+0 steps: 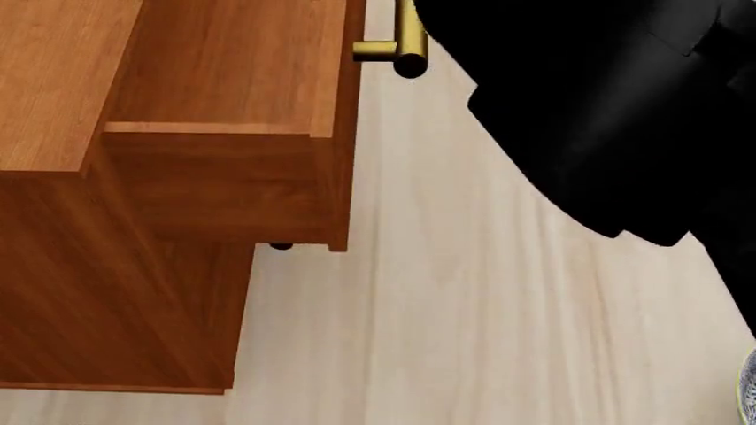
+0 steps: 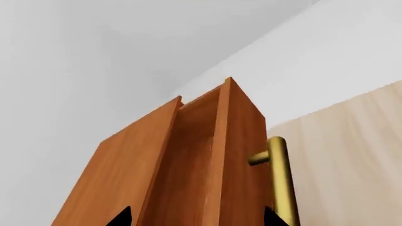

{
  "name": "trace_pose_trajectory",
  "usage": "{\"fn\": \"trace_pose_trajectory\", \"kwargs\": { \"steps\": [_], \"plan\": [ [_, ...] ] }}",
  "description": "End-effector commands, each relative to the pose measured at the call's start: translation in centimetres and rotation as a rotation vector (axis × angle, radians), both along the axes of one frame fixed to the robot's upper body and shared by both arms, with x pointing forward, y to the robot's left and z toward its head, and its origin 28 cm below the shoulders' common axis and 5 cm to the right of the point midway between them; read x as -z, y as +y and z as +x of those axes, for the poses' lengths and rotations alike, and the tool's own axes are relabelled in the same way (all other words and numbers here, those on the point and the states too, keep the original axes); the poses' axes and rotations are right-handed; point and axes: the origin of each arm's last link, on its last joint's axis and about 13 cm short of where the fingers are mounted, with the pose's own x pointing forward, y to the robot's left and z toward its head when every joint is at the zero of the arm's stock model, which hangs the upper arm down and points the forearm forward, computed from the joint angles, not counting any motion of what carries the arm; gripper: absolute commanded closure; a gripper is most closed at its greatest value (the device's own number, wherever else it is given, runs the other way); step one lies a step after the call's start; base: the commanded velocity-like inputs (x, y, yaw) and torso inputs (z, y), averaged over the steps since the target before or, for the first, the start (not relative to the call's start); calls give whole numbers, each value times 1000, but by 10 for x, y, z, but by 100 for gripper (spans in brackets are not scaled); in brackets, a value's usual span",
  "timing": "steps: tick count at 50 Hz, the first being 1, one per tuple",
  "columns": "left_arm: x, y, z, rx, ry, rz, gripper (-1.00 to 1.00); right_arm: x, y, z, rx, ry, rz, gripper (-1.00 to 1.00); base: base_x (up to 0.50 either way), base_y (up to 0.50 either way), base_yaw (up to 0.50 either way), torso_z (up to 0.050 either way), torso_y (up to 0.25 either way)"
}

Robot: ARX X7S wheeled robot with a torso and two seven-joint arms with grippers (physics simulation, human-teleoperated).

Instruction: Close the bottom drawer of the cabinet and open the top drawer.

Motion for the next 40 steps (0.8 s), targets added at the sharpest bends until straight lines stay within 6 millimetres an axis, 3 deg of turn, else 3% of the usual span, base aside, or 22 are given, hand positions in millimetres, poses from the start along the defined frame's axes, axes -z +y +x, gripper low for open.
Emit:
{"fn": "trace_pose_trajectory", "kwargs": {
  "steps": [1,14,40],
  "plan": [
    [1,0,0,4,-2,-4,-100,-18,20,-4,11,-60,-249,-100,0,0,0,0,0],
    [0,0,0,3,0,-6,-100,-12,37,9,59,-42,-455,-100,0,0,0,0,0],
    [0,0,0,1,-3,-8,-100,6,46,19,50,28,-575,-100,0,0,0,0,0]
  ]
}}
